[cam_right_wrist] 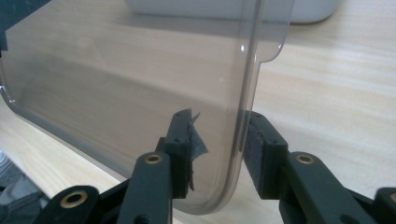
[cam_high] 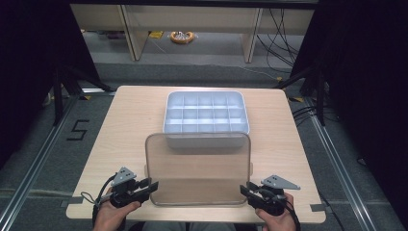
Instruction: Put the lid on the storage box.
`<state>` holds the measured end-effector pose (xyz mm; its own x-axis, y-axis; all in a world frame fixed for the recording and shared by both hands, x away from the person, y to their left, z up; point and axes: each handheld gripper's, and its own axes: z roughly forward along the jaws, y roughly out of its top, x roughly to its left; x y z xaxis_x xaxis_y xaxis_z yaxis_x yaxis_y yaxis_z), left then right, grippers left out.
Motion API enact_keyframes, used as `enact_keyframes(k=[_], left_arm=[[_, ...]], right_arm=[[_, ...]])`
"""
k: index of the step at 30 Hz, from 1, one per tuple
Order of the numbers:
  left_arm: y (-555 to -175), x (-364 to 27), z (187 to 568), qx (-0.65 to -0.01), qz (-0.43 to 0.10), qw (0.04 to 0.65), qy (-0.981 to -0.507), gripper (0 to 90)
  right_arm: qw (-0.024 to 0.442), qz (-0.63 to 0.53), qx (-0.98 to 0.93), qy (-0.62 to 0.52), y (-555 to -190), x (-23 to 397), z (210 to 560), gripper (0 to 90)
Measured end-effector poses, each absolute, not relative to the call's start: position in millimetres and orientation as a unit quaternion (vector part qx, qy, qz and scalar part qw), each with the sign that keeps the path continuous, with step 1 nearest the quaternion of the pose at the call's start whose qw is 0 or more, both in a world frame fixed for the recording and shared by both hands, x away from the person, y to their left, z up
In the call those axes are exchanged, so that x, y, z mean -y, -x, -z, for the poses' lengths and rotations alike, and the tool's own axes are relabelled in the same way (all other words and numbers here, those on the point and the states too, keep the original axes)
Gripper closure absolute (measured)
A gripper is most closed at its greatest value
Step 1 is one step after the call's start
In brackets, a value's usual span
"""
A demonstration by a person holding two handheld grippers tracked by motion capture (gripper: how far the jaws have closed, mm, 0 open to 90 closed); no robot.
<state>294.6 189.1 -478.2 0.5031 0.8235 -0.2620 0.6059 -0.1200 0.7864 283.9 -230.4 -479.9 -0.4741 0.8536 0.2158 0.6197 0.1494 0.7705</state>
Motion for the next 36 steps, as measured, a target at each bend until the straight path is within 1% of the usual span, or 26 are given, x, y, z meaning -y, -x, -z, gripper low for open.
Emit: enact_keyframes(k=[1,2,3,4,5,6,7,8,10,11,14,15,16,19,22,24,25,27,28,31,32,33,34,36], left_arm=[[-295,-189,478,-0.484,-0.120,0.454,-0.739,63.3],[-296,-188,477,-0.482,-0.122,0.456,-0.738,63.3],[-298,-188,475,-0.478,-0.127,0.453,-0.742,63.3],[-299,-186,473,-0.479,-0.130,0.454,-0.740,63.1],[-304,-184,470,-0.478,-0.134,0.458,-0.738,63.0],[-304,-184,470,-0.478,-0.134,0.458,-0.738,62.9],[-309,-182,467,-0.478,-0.135,0.457,-0.738,62.6],[-312,-180,465,-0.477,-0.136,0.458,-0.737,62.5],[-314,-179,464,-0.478,-0.135,0.460,-0.736,62.2],[-320,-178,460,-0.477,-0.137,0.460,-0.736,62.2],[-330,-176,454,-0.477,-0.137,0.467,-0.732,61.8],[-330,-176,454,-0.477,-0.137,0.467,-0.732,61.8],[-336,-175,450,-0.482,-0.138,0.469,-0.728,61.7],[-342,-174,446,-0.481,-0.140,0.469,-0.728,61.0],[-355,-172,439,-0.485,-0.147,0.471,-0.722,60.8],[-359,-172,437,-0.484,-0.146,0.471,-0.723,60.7],[-367,-170,434,-0.487,-0.149,0.468,-0.723,60.5],[-369,-169,433,-0.489,-0.152,0.468,-0.721,60.1],[-375,-169,429,-0.488,-0.150,0.465,-0.723,60.0],[-382,-168,424,-0.494,-0.149,0.468,-0.717,60.0],[-385,-168,422,-0.496,-0.149,0.468,-0.717,60.0],[-385,-168,422,-0.496,-0.149,0.468,-0.717,59.9],[-393,-168,418,-0.497,-0.148,0.469,-0.715,59.8],[-399,-167,413,-0.500,-0.151,0.468,-0.713,59.8]], right_arm=[[0.137,-0.426,-0.746,-0.494,-284,230,480,65.9],[0.121,-0.436,-0.732,-0.509,-283,227,478,65.9],[0.126,-0.433,-0.731,-0.512,-284,228,477,65.9],[0.144,-0.439,-0.737,-0.493,-289,231,478,65.9],[0.129,-0.442,-0.724,-0.513,-289,230,473,65.9],[0.129,-0.442,-0.724,-0.513,-289,230,473,65.9],[0.146,-0.439,-0.735,-0.497,-296,235,472,65.9],[0.153,-0.436,-0.735,-0.496,-298,236,472,65.8],[0.146,-0.440,-0.733,-0.498,-300,237,469,65.8],[0.154,-0.444,-0.727,-0.500,-306,238,468,65.7],[0.155,-0.444,-0.724,-0.505,-313,240,463,65.7],[0.139,-0.455,-0.712,-0.516,-314,238,460,65.7],[0.160,-0.448,-0.723,-0.501,-320,242,459,65.7],[0.157,-0.460,-0.717,-0.499,-326,241,455,65.6],[0.174,-0.458,-0.714,-0.499,-339,241,445,65.4],[0.171,-0.456,-0.714,-0.503,-340,241,442,65.4],[0.180,-0.461,-0.711,-0.499,-348,240,438,65.3],[0.188,-0.461,-0.710,-0.499,-353,240,434,65.2],[0.179,-0.467,-0.705,-0.504,-355,238,431,65.1],[0.182,-0.466,-0.702,-0.507,-362,238,426,65.1],[0.176,-0.467,-0.698,-0.513,-363,237,424,65.0],[0.176,-0.467,-0.698,-0.513,-363,237,424,65.0],[0.186,-0.468,-0.704,-0.501,-373,239,421,64.9],[0.184,-0.471,-0.699,-0.506,-380,239,419,64.5]])
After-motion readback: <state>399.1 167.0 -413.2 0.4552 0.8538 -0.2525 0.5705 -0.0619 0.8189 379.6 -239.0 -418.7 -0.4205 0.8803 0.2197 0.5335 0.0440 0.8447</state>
